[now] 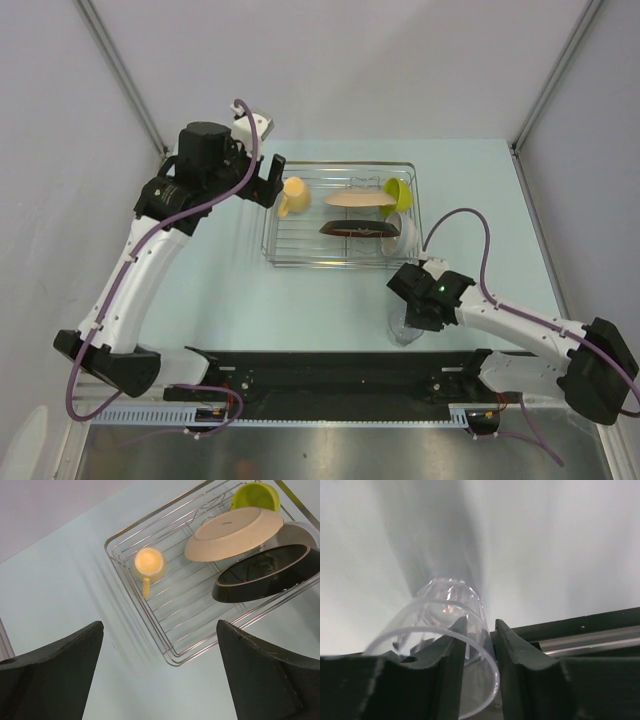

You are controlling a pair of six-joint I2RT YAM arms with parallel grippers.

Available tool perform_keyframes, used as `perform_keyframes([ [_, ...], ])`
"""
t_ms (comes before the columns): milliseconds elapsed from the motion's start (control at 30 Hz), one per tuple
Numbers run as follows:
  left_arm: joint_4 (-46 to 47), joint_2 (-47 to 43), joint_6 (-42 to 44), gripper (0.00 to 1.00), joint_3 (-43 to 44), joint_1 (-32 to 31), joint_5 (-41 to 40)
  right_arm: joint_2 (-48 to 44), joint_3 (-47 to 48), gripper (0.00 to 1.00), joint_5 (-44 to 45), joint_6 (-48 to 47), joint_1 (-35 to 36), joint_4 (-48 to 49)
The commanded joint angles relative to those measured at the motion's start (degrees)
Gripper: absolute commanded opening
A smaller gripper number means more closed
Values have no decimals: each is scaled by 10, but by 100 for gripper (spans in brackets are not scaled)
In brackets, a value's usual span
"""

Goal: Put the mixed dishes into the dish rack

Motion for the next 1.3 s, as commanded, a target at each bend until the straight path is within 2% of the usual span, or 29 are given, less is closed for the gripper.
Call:
perform_keyframes([
  [0, 13, -22, -14, 100, -7, -2, 12, -31, -8, 25, 1, 8, 1, 6],
  [67, 13, -23, -13, 100, -6, -2, 14, -44, -10, 14, 1, 12, 4, 2],
  [100, 13, -23, -13, 100, -5, -2, 13, -50, -10, 5, -3, 11, 5, 2],
  [133, 13, -24, -14, 100, -5, -2, 14, -57, -10, 2, -6, 9, 5, 3],
  [233, 12, -28, -19, 100, -5, -2, 22, -92, -9, 0, -26, -4, 2, 14],
  [400, 8, -40, -53, 100, -22, 4, 76, -188, 4, 0, -123, -44, -19, 92],
  [500, 15, -45, -96, 100, -35, 28, 185, -227, 20, 0, -214, -67, -52, 177],
  [533, 16, -43, -119, 100, -36, 36, 250, -231, 26, 0, -240, -72, -72, 228],
  [600, 32, -35, -148, 100, -42, 66, 319, -225, 45, 0, -308, -65, -99, 278],
  [633, 45, -33, -193, 100, -60, 79, 415, -217, 49, 0, -330, -49, -123, 331],
  [700, 108, -22, -250, 100, -86, 113, 523, -195, 57, 0, -389, -22, -142, 387],
  [733, 140, -18, -317, 100, -119, 119, 613, -168, 62, 0, -409, -9, -150, 450],
  [800, 266, -10, -398, 100, -159, 123, 695, -144, 67, 0, -451, 37, -162, 512],
  [833, 320, -12, -491, 100, -203, 124, 720, -120, 71, 0, -461, 54, -165, 578],
  [867, 449, -16, -543, 100, -228, 123, 753, -107, 72, 0, -481, 82, -169, 608],
  [900, 526, -22, -641, 100, -251, 124, 760, -94, 73, 0, -487, 99, -172, 636],
  [967, 659, -38, -698, 100, -300, 122, 761, -61, 76, 0, -503, 141, -174, 719],
  [1067, 643, -34, -691, 100, -304, 119, 757, -20, 83, 0, -517, 175, -175, 795],
  [1267, 593, -43, -642, 100, -293, 107, 741, 13, 95, 0, -521, 188, -172, 820],
])
